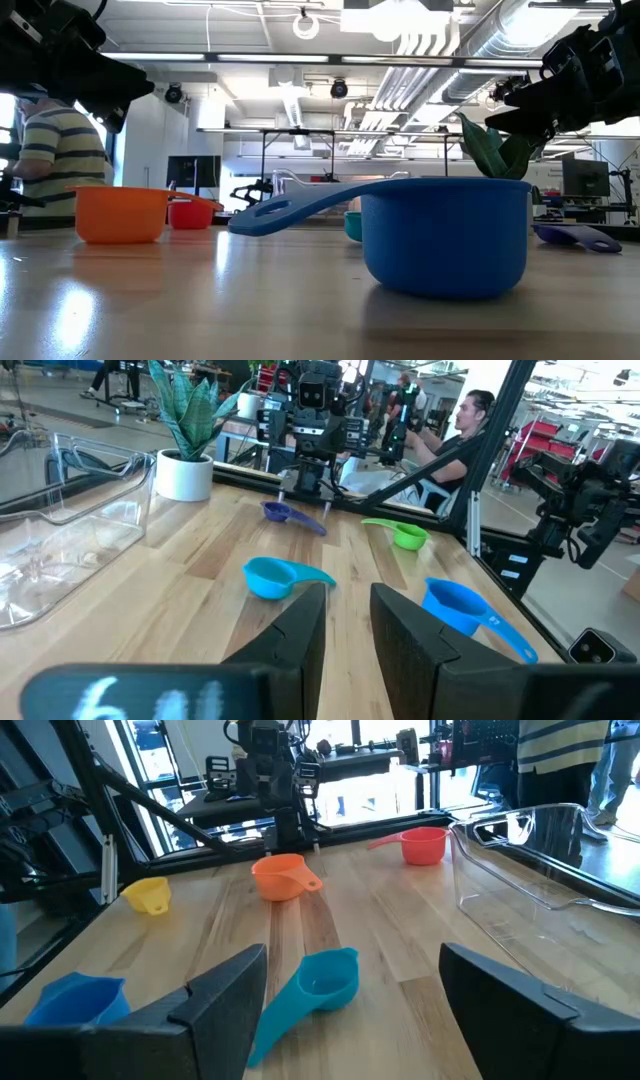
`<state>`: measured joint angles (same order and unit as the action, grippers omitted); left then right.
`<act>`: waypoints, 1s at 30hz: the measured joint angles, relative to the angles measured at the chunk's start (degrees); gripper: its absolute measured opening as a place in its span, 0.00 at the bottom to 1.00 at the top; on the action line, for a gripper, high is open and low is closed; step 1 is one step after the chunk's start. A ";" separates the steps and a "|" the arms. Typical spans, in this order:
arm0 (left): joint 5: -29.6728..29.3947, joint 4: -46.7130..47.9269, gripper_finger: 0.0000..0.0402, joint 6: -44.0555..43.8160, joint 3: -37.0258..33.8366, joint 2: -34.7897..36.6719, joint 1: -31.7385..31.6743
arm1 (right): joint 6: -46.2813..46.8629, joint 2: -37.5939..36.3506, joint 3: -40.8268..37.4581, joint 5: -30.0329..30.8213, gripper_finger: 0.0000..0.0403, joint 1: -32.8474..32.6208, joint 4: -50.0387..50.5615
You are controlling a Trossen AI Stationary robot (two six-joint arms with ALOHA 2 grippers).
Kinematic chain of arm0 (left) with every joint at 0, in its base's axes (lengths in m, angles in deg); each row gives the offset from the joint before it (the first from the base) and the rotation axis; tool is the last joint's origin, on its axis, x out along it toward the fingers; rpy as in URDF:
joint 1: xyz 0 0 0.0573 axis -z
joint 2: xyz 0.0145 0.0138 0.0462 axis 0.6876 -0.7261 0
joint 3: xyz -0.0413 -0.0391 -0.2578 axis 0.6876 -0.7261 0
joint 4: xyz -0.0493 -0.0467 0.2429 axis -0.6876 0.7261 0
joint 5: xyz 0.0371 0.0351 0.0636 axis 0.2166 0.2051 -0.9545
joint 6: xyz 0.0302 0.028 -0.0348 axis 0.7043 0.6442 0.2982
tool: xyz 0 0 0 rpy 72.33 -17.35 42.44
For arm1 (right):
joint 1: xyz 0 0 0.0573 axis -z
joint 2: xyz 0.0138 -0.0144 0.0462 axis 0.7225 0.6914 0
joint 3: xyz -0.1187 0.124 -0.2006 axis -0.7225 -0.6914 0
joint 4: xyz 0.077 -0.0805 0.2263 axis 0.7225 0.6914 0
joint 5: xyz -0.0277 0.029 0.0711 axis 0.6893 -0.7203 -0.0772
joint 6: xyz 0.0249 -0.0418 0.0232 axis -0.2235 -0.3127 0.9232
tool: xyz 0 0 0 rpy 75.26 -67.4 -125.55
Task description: Nest measuring cups in basket
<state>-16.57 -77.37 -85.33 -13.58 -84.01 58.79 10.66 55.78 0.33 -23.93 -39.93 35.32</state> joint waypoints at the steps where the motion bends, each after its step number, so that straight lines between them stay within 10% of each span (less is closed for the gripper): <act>1: 0.02 -0.01 0.18 0.00 -0.02 -0.02 0.01 | -0.02 -0.02 0.01 0.00 0.72 -0.02 0.00; 30: -1.75 -0.15 0.18 -9.30 0.00 0.00 0.01 | 0.00 0.00 0.01 0.00 0.72 -0.01 0.00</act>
<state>-18.32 -77.51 -94.63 -13.58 -84.01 58.80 10.66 55.78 0.34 -23.93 -39.94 35.32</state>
